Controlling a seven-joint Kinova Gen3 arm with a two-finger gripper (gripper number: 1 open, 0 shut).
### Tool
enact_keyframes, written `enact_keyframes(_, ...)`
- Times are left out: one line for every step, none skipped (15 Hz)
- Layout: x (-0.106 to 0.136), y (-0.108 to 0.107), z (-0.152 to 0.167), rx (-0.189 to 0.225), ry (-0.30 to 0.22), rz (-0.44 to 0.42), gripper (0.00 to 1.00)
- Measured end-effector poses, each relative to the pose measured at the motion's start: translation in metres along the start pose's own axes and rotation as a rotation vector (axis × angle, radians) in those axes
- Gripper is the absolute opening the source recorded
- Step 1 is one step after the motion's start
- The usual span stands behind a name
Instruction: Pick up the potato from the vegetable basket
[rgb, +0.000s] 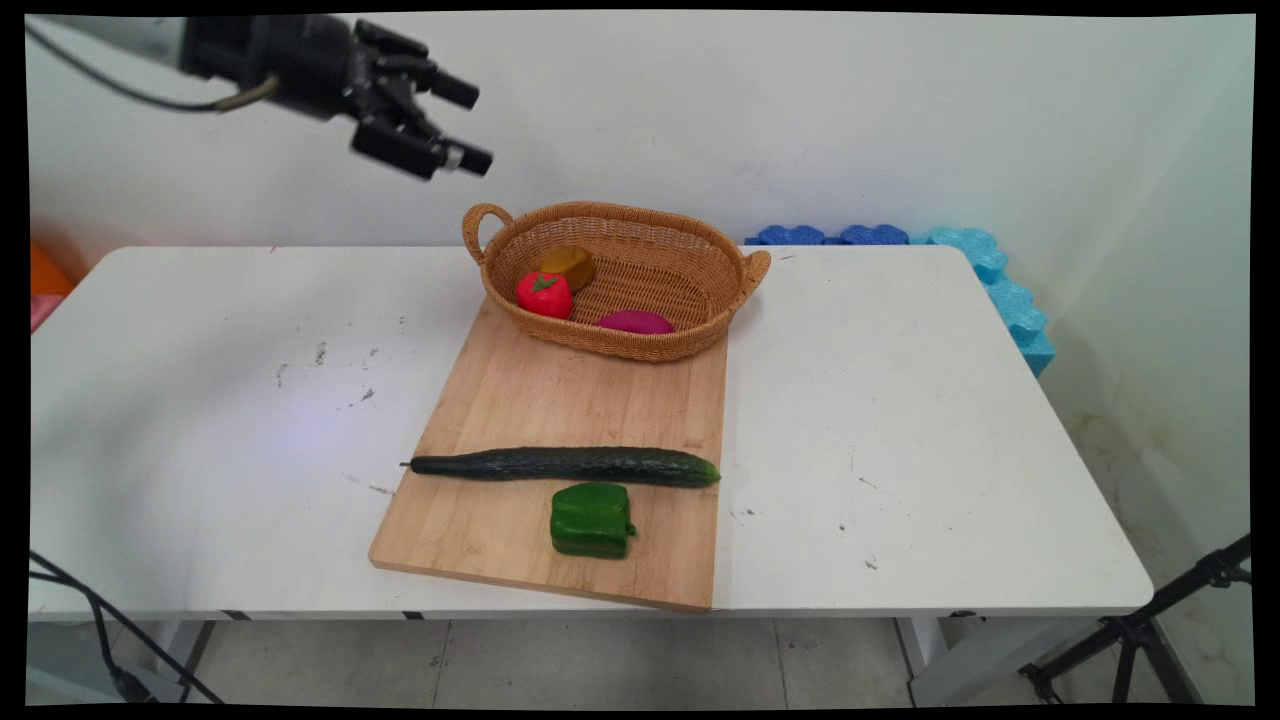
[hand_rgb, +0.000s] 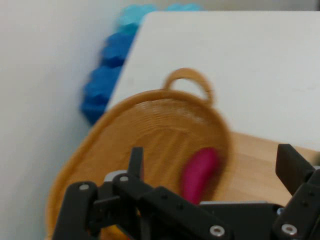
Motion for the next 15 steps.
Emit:
enact_keyframes(0.006,-0.007,0.007,0.034,-0.019,-0.02,1.0)
enact_keyframes(0.011,-0.015,0.015,0.071,-0.044,-0.045,1.0)
enact_keyframes(0.016,-0.023,0.023,0.107,-0.071,-0.073,1.0)
enact_keyframes(0.019,-0.03,0.032,0.143,-0.102,-0.102,1.0)
enact_keyframes(0.022,-0.036,0.04,0.173,-0.129,-0.13,1.0)
enact_keyframes(0.024,-0.041,0.05,0.204,-0.161,-0.16,1.0)
enact_keyframes(0.025,-0.045,0.059,0.227,-0.188,-0.187,1.0)
enact_keyframes(0.026,-0.05,0.07,0.252,-0.22,-0.216,1.0)
enact_keyframes(0.026,-0.054,0.081,0.272,-0.25,-0.244,1.0)
enact_keyframes(0.025,-0.058,0.092,0.289,-0.281,-0.27,1.0)
enact_keyframes(0.023,-0.06,0.102,0.301,-0.306,-0.29,1.0)
enact_keyframes(0.022,-0.063,0.113,0.311,-0.334,-0.312,1.0)
enact_keyframes(0.02,-0.065,0.123,0.316,-0.356,-0.33,1.0)
enact_keyframes(0.019,-0.066,0.13,0.318,-0.368,-0.341,1.0)
enact_keyframes(0.017,-0.069,0.142,0.319,-0.389,-0.356,1.0)
